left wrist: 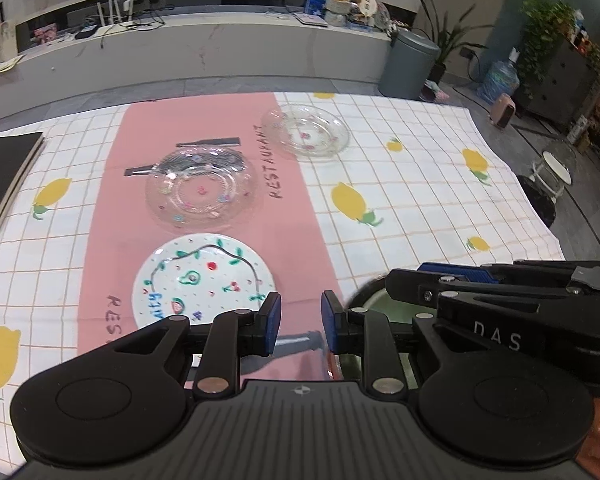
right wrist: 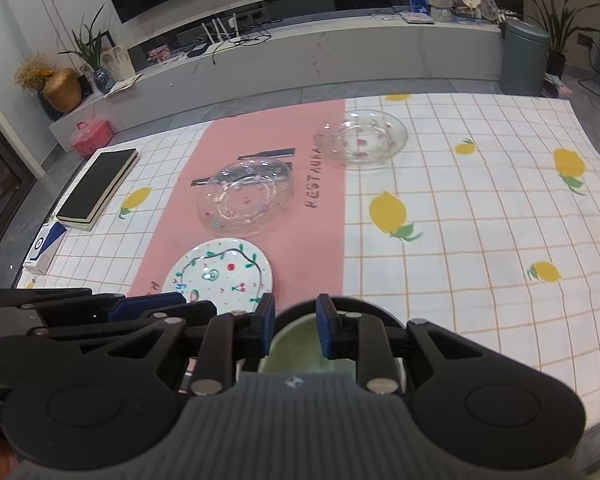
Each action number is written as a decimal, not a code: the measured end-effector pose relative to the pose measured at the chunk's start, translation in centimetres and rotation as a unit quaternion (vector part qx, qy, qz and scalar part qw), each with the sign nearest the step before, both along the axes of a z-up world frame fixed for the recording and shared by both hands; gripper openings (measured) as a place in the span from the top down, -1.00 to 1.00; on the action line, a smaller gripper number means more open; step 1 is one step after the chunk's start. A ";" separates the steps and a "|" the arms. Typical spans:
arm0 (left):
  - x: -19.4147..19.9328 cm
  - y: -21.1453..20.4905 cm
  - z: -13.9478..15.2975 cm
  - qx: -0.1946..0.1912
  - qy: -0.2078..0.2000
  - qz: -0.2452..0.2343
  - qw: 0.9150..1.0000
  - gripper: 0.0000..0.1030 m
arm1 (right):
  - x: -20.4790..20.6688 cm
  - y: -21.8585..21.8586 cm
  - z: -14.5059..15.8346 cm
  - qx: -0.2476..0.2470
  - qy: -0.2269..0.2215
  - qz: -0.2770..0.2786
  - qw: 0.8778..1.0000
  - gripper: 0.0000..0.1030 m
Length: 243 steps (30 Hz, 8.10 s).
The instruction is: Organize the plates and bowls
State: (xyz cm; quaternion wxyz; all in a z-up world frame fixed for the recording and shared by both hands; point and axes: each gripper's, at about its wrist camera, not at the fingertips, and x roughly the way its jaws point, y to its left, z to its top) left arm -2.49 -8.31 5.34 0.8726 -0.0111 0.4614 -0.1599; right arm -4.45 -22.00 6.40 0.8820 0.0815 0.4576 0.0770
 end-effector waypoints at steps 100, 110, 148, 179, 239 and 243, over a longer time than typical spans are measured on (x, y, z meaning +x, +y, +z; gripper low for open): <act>16.4 -4.7 -10.7 -0.040 0.161 -0.003 0.986 0.70 | 16.4 -13.8 -11.9 0.074 0.224 -0.041 0.971 0.72; 16.9 -5.0 -11.5 -0.020 0.158 -0.006 0.987 0.66 | 17.1 -13.2 -13.0 0.056 0.224 -0.032 0.973 0.70; 22.1 11.4 -8.6 -0.080 0.107 0.115 0.984 0.17 | 25.6 2.0 -10.9 0.017 0.189 0.046 0.981 0.24; 23.9 11.3 -11.6 -0.086 0.130 0.142 0.978 0.17 | 28.9 5.1 -13.1 0.021 0.188 0.068 0.980 0.24; 22.3 10.6 -9.8 -0.094 0.113 0.130 0.981 0.75 | 26.8 1.6 -10.0 0.039 0.165 0.014 0.985 0.85; 22.1 9.9 -9.1 -0.096 0.107 0.126 0.982 0.75 | 26.4 0.9 -9.1 0.041 0.159 0.008 0.986 0.85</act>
